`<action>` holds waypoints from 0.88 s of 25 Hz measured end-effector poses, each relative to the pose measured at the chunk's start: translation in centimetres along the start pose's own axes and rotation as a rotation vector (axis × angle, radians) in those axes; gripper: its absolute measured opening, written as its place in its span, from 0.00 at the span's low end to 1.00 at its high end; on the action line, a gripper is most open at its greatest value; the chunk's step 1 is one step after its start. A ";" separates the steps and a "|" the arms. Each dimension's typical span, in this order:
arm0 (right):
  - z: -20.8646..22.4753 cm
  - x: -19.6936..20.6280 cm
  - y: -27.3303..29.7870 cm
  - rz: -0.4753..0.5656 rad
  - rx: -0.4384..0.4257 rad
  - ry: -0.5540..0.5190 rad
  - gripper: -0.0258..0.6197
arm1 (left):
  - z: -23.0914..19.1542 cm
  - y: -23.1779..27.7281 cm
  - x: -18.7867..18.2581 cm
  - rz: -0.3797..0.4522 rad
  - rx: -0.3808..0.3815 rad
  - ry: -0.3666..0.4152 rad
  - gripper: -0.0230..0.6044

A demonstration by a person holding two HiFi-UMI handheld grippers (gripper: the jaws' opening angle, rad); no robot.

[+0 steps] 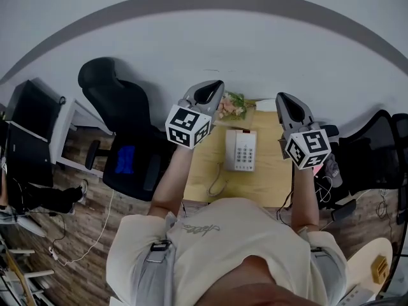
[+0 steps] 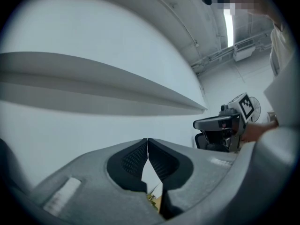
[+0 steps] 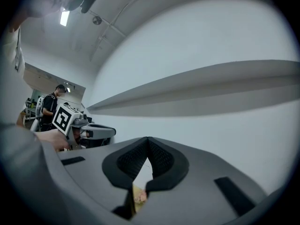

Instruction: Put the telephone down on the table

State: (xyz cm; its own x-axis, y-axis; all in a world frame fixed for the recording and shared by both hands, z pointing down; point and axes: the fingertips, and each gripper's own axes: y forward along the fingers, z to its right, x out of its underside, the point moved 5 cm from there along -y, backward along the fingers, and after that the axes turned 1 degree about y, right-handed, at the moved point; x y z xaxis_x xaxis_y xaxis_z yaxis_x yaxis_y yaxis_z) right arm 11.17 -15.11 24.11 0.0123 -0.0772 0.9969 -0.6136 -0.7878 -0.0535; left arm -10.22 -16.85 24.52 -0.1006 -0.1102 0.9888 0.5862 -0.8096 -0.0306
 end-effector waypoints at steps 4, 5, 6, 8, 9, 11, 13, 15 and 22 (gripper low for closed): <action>-0.4 0.0 -0.1 0.002 0.011 -0.011 0.04 | 0.4 -0.4 -0.1 -0.007 -0.011 0.023 0.07; -0.5 0.0 -0.1 0.003 0.013 -0.011 0.04 | 0.4 -0.5 0.0 -0.007 -0.015 0.022 0.07; -0.6 0.0 -0.1 0.003 0.016 -0.010 0.04 | 0.5 -0.6 0.0 -0.007 -0.018 0.020 0.07; -0.8 0.0 -0.2 0.000 0.019 -0.012 0.04 | 0.7 -0.8 0.2 -0.009 -0.020 0.016 0.07; -0.9 0.1 -0.2 -0.002 0.018 -0.013 0.04 | 0.7 -0.9 0.3 -0.012 -0.019 0.014 0.07; -1.1 0.2 -0.2 -0.008 0.014 -0.014 0.04 | 0.7 -1.0 0.5 -0.016 -0.016 0.008 0.07; -1.3 0.4 -0.2 -0.015 0.010 -0.012 0.04 | 0.7 -1.0 0.7 -0.021 -0.010 0.002 0.07; -1.6 0.7 -0.2 -0.019 0.007 -0.009 0.04 | 0.9 -1.1 0.9 -0.027 0.001 -0.001 0.07; -2.6 1.3 -0.4 -0.027 0.007 -0.010 0.04 | 0.9 -1.6 1.6 -0.031 0.011 -0.006 0.07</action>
State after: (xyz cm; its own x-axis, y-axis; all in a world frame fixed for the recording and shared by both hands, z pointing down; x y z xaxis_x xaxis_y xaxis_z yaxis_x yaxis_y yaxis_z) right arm 9.33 -13.29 25.58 0.0370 -0.0619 0.9974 -0.6071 -0.7942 -0.0268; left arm -10.62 -15.26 26.26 -0.1146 -0.0814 0.9901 0.5913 -0.8065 0.0021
